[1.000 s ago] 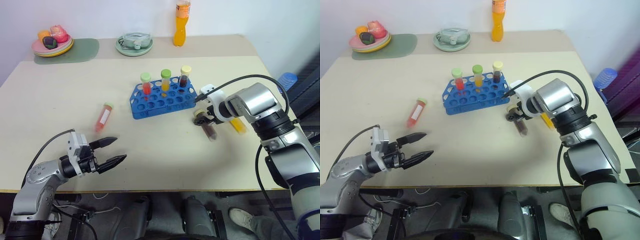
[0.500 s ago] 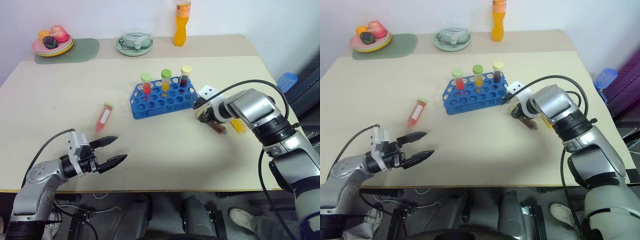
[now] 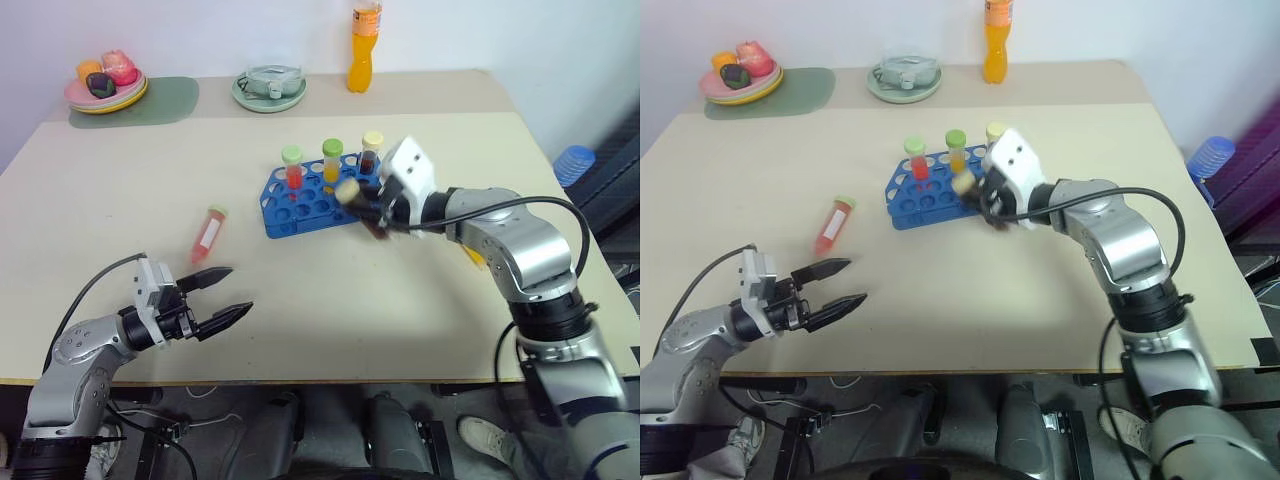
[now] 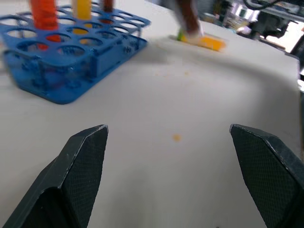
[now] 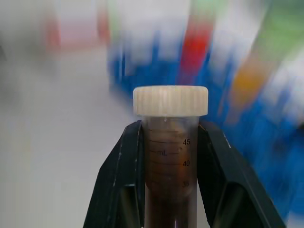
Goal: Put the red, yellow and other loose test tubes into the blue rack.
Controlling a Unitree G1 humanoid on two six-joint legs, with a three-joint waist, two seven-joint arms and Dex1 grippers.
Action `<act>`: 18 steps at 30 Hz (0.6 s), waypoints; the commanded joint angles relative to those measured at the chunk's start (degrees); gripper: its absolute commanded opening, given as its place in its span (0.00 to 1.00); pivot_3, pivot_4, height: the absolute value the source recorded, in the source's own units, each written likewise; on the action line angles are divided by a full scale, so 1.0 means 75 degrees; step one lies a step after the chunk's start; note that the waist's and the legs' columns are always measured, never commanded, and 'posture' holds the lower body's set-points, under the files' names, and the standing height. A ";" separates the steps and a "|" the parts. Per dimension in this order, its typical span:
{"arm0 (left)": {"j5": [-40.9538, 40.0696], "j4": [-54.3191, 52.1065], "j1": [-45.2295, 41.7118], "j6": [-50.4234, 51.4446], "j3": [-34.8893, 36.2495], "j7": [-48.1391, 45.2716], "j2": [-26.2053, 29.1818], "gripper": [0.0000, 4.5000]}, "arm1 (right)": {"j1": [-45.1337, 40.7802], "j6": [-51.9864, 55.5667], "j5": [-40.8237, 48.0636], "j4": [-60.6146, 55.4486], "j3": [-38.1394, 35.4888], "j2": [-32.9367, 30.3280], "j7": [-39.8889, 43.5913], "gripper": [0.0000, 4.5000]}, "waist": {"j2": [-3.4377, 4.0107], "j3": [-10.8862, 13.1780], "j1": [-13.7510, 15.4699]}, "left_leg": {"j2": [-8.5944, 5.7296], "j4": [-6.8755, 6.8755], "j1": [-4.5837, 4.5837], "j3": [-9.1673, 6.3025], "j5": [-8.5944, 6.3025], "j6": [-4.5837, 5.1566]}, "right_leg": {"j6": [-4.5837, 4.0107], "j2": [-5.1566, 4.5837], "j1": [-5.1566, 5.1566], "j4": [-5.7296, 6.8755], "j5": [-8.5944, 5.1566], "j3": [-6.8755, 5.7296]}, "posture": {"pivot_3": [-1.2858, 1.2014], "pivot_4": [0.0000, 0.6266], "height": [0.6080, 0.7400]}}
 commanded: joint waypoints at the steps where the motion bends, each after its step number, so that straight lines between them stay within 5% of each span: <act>1: -0.0001 -0.0023 -0.0194 -0.0227 0.0106 0.0184 -0.0143 0.94 | 0.0220 -0.1921 0.0283 0.0046 -0.0845 0.0998 -0.0535 0.23 | -0.0003 -0.0002 -0.0002 | 0.0000 0.0003 0.0000 0.0000 0.0000 0.0000 | 0.0001 0.0001 0.0001 -0.0001 0.0000 0.0000 | 0.52 0.24 1.00; 9: 0.0076 0.0419 -0.0864 -0.0440 -0.0031 0.0329 -0.0450 0.94 | -0.0454 -0.5547 -0.0573 0.3522 -0.1523 0.2431 -0.2103 0.23 | -0.0001 -0.0002 -0.0039 | 0.0007 0.0005 0.0019 0.0000 0.0026 -0.0043 | -0.0001 0.0022 0.0000 0.0005 0.0013 0.0007 | 0.52 0.24 1.00; 18: 0.0158 0.1103 -0.1095 -0.0855 0.0081 -0.0021 -0.0389 0.94 | -0.0662 -0.8646 -0.0855 0.6257 -0.1753 0.2919 -0.2250 0.23 | 0.0003 0.0000 -0.0273 | 0.0054 -0.0006 0.0019 0.0003 0.0044 -0.0075 | -0.0022 0.0082 -0.0007 0.0015 0.0025 0.0029 | 0.52 0.24 1.00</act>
